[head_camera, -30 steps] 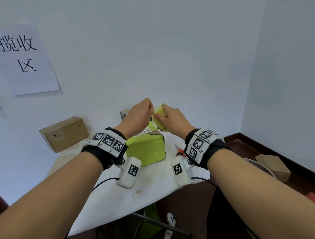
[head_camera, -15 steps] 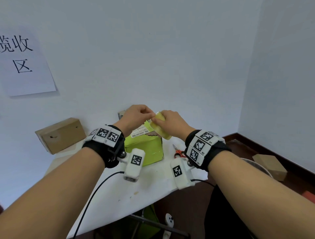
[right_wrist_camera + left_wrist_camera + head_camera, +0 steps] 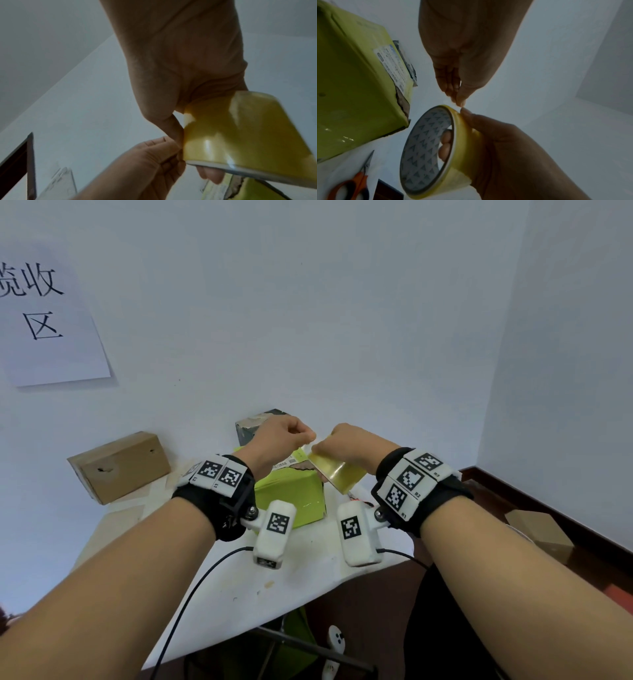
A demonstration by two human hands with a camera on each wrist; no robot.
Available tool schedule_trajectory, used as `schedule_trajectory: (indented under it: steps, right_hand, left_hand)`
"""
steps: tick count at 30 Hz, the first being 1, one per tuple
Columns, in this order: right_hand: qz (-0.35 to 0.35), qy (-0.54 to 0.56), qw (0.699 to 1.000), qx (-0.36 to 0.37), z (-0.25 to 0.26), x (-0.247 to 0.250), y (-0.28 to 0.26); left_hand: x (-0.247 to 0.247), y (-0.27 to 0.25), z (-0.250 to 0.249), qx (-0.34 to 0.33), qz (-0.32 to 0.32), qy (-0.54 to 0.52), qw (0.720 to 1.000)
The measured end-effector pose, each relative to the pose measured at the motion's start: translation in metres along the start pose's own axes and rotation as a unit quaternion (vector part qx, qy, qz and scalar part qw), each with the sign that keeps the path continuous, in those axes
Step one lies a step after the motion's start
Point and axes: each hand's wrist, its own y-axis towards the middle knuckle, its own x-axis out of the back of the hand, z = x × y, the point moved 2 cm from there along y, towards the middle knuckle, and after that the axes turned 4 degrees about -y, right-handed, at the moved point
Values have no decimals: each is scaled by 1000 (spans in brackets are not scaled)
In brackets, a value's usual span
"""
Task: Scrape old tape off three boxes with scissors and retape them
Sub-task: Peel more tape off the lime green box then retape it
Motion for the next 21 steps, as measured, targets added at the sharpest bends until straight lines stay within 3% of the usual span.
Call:
schedule_trajectory:
  steps: [4,11,15,21]
  right_hand:
    - [30,-61,998,-11,-9,-5,-4]
    - [80,-25,995,-63,-31,-26,5]
    - [92,100,988,-76,-36,-37,7]
    - [127,264,953,-76,-40,-47,13]
  left_hand:
    - [3,-2,-1,-18,-4,-1,1000]
    - [-2,-10,17,10,24,24,999]
    - [3,-7,24,42,49,12,998]
    - [4,-3,33,17,-1,49,999]
